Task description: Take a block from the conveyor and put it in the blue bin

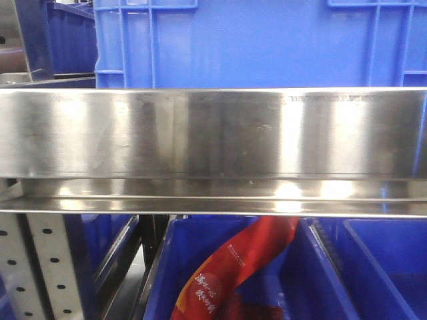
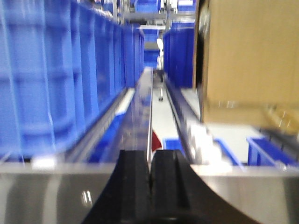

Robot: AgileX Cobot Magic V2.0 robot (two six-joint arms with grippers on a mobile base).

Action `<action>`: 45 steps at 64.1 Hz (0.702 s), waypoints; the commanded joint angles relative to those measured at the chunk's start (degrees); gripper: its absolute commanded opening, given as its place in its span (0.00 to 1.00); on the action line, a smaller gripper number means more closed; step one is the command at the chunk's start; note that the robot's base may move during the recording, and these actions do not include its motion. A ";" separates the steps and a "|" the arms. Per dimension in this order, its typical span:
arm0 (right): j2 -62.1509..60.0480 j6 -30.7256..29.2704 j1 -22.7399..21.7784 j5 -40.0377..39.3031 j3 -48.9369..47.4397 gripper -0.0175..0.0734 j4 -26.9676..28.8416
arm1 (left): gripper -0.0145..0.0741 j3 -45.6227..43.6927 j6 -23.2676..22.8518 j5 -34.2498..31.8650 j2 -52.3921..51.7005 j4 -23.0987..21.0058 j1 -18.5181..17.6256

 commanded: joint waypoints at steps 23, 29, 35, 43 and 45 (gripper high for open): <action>-0.32 -0.60 -0.25 -5.49 1.76 0.01 -0.20 | 0.04 -0.11 -0.01 -0.90 -0.27 0.15 0.20; -0.32 -0.60 -0.25 -5.49 1.76 0.01 -0.20 | 0.04 -0.11 -0.01 -0.90 -0.27 0.15 0.20; -0.32 -0.60 -0.25 -5.49 1.76 0.01 -0.20 | 0.04 -0.11 -0.01 -0.90 -0.27 0.15 0.20; -0.32 -0.60 -0.25 -5.49 1.76 0.01 -0.20 | 0.04 -0.11 -0.01 -0.90 -0.27 0.15 0.20; -0.32 -0.60 -0.25 -5.49 1.76 0.01 -0.20 | 0.04 -0.11 -0.01 -0.90 -0.27 0.15 0.20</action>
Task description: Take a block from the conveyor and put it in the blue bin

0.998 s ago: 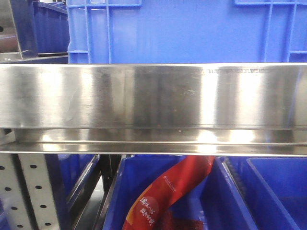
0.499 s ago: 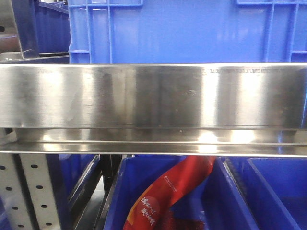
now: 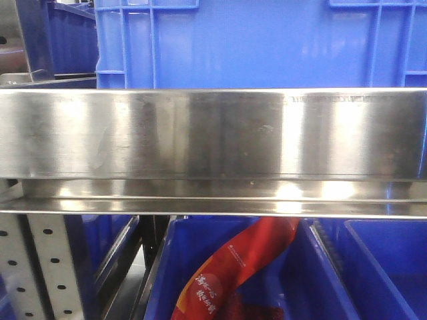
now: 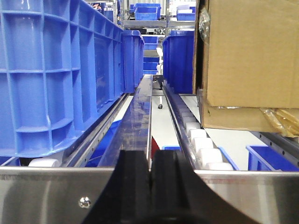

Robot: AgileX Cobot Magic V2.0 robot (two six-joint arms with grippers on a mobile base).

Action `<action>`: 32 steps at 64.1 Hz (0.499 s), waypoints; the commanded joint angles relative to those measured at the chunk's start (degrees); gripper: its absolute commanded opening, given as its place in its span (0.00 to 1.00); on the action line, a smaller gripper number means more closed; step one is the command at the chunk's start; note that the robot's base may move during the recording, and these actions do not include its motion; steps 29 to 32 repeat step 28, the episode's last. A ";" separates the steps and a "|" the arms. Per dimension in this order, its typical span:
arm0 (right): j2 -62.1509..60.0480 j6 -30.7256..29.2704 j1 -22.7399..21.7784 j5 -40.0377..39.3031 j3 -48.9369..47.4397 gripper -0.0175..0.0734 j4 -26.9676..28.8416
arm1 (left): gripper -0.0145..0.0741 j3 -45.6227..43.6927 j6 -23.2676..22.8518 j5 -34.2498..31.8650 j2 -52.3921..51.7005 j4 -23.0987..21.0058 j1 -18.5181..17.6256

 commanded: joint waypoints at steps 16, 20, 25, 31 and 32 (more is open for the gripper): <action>-0.18 -0.51 -0.25 -1.37 0.12 0.01 -0.20 | 0.04 -0.11 -0.01 -0.90 -0.27 0.15 0.20; -0.18 -0.51 -0.25 -1.37 0.12 0.01 -0.20 | 0.04 -0.11 -0.01 -0.90 -0.27 0.15 0.20; -0.18 -0.51 -0.25 -1.37 0.12 0.01 -0.20 | 0.04 -0.11 -0.01 -0.90 -0.27 0.15 0.20; -0.18 -0.51 -0.25 -1.37 0.12 0.01 -0.20 | 0.04 -0.11 -0.01 -0.90 -0.27 0.15 0.20; -0.18 -0.51 -0.25 -1.37 0.12 0.01 -0.20 | 0.04 -0.11 -0.01 -0.90 -0.27 0.15 0.20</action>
